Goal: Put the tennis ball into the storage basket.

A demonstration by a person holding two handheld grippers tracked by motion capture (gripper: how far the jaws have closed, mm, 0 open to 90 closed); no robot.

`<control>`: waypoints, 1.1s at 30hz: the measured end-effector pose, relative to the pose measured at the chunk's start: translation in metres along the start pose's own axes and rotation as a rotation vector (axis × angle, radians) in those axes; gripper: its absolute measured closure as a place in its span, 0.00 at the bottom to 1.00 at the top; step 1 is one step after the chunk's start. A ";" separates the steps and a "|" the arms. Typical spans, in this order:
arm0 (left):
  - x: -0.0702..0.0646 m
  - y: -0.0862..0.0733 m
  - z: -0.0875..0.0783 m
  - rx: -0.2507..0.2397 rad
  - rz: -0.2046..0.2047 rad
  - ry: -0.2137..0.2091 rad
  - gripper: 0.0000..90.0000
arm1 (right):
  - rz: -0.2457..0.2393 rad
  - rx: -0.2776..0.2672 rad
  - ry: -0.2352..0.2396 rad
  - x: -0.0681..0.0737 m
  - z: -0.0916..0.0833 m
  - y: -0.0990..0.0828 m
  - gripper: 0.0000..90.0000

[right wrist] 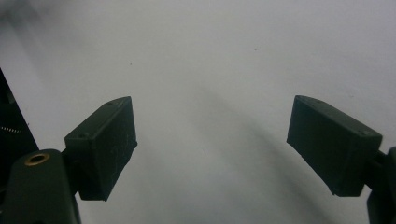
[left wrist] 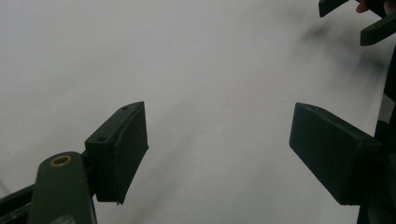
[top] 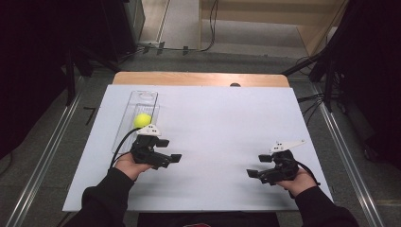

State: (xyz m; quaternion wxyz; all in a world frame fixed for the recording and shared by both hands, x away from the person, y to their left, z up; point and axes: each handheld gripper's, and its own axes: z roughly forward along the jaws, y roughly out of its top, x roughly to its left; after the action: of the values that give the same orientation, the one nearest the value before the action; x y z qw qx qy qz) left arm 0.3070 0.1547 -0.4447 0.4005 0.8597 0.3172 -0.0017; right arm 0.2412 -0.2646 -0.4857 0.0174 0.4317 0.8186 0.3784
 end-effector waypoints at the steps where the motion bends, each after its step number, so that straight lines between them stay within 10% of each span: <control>1: 0.000 0.000 0.000 0.000 0.000 0.000 0.22 | 0.000 0.000 0.000 0.000 0.000 0.000 0.15; 33: -0.004 -0.033 -0.011 0.004 0.004 -0.009 0.22 | 0.003 0.002 -0.001 0.000 0.000 0.000 0.15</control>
State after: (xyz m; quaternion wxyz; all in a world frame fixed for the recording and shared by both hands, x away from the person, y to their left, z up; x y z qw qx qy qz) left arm 0.2830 0.1760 -0.4584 0.4004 0.8610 0.3136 -0.0053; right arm 0.2410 -0.2651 -0.4858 0.0166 0.4330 0.8185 0.3773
